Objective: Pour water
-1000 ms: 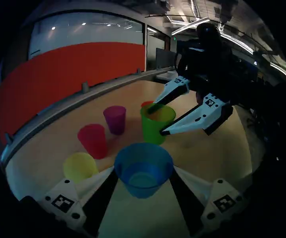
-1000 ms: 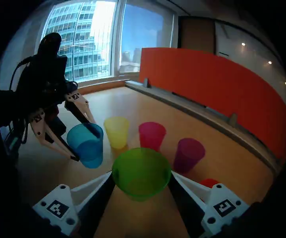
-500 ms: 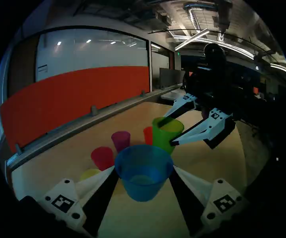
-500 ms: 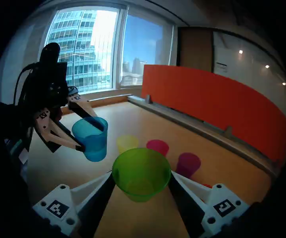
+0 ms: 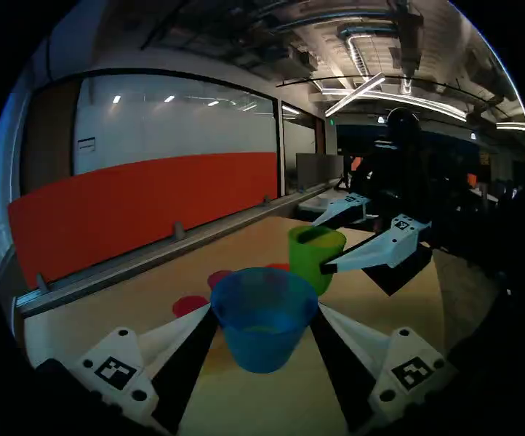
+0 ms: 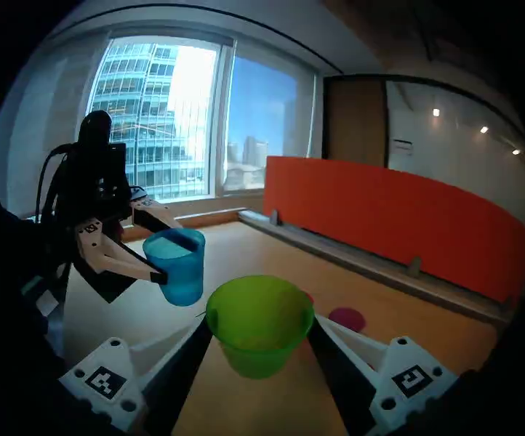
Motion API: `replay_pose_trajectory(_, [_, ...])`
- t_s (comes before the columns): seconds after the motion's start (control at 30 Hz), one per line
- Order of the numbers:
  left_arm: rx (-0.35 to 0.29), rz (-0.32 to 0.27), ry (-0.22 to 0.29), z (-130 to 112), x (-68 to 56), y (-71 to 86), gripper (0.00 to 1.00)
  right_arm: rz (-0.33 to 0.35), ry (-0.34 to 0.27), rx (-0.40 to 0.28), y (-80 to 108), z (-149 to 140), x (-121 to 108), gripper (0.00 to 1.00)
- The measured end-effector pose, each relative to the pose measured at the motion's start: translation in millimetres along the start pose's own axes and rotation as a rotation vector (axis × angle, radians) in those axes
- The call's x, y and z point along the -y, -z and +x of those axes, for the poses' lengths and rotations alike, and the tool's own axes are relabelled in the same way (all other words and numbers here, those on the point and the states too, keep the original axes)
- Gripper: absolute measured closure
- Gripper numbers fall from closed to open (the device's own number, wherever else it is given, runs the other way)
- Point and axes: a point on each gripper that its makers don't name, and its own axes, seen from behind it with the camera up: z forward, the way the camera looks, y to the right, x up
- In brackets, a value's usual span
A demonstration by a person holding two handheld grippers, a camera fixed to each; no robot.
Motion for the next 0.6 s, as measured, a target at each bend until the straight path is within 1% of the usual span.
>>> replay_pose_trajectory(0.17, [-0.026, 0.006, 0.009, 5.8, -1.7, 2.7, 0.14, -0.001, -0.008, -0.049, 2.8, 13.5, 3.3, 0.08])
replay_pose_trajectory(0.27, [-0.052, 0.009, 0.015, 12.2, -2.9, 5.0, 0.14, -0.004, -0.01, -0.075, 3.3, 20.9, 3.8, 0.09])
replay_pose_trajectory(0.37, [-0.082, 0.005, 0.036, 18.2, -5.3, 6.5, 0.14, -0.007, -0.012, -0.098, 3.1, 27.7, 4.3, 0.08])
replay_pose_trajectory(0.47, [-0.104, 0.002, 0.056, 21.7, -5.3, 6.7, 0.14, -0.007, -0.012, -0.11, 2.6, 30.9, 5.5, 0.09])
replay_pose_trajectory(0.6, [-0.126, 0.008, 0.063, 26.0, -3.7, 8.5, 0.14, -0.009, -0.01, -0.114, 2.5, 31.9, 5.4, 0.09])
